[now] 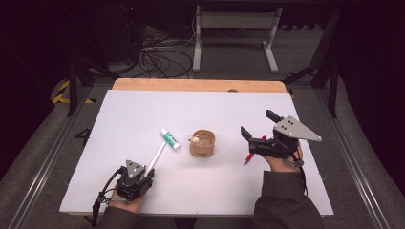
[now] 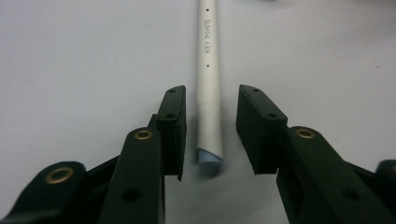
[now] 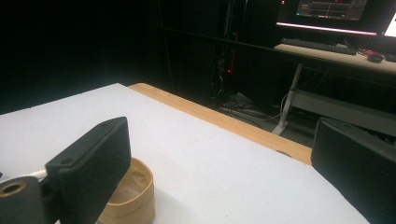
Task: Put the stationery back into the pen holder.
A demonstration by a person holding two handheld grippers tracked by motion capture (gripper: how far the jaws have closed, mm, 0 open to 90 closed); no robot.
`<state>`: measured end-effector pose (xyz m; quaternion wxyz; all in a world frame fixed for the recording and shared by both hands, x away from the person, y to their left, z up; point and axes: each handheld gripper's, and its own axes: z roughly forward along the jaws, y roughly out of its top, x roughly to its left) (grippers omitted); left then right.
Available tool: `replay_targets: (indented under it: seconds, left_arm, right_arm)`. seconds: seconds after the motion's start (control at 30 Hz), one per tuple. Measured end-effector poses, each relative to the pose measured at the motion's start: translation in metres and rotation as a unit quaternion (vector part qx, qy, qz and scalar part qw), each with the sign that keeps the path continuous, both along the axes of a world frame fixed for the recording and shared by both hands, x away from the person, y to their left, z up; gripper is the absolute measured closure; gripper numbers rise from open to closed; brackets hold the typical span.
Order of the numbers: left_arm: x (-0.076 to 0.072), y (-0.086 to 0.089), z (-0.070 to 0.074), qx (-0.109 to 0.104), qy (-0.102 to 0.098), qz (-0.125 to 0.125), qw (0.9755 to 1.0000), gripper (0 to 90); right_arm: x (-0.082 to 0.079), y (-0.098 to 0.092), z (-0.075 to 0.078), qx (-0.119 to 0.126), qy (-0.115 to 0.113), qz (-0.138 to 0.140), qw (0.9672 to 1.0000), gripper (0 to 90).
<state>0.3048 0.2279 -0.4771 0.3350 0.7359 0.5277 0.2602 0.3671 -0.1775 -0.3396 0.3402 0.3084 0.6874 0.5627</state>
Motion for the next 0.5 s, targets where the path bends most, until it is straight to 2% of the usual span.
replay_targets:
  seconds: [0.5]
  left_arm:
    - [-0.0026,0.0033,0.0,-0.001,0.001,-0.005,1.0,76.3]
  right_arm:
    - [0.0,0.0003,-0.0003,-0.001,0.003,0.001,1.0,5.5]
